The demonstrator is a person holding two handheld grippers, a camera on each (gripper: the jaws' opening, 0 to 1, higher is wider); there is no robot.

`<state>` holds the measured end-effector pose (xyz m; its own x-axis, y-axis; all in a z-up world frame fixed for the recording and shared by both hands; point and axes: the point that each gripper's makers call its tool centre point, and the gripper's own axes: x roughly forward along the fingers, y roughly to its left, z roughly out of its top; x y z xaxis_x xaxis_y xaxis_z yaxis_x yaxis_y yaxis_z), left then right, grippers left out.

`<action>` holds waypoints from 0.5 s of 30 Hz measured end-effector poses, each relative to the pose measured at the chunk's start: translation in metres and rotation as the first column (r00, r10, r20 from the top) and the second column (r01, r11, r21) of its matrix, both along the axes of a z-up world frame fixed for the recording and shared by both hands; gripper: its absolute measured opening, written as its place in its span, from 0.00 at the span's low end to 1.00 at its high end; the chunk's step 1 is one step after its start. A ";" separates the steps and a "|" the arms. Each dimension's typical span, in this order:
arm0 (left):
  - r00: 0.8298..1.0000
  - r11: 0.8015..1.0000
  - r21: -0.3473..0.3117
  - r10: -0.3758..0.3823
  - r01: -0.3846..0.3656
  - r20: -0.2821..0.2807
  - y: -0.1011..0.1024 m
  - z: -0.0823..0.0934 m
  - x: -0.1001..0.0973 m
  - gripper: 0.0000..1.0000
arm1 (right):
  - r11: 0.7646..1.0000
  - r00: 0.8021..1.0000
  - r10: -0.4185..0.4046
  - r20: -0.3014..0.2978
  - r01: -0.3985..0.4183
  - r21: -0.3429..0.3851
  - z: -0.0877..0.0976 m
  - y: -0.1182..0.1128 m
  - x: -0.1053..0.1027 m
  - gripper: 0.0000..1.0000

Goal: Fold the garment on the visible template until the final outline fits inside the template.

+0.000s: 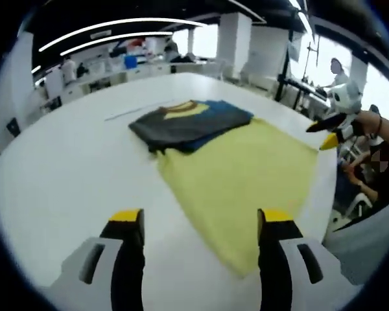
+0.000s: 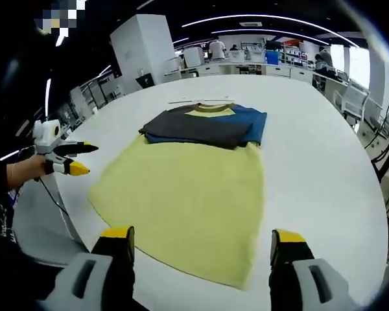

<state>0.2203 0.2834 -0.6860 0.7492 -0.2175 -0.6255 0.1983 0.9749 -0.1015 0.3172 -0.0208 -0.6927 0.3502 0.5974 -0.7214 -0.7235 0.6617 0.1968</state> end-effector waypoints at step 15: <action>0.992 0.998 -0.055 0.020 -0.028 -0.127 -0.011 -0.030 -0.027 0.41 | 0.997 0.999 -0.037 -0.035 0.035 -0.067 -0.025 -0.019 -0.009 0.65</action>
<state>0.1937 0.2723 -0.7161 0.6707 -0.2384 -0.7024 0.1570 0.9711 -0.1796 0.3079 -0.0402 -0.7175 0.3435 0.5352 -0.7717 -0.6922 0.6997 0.1771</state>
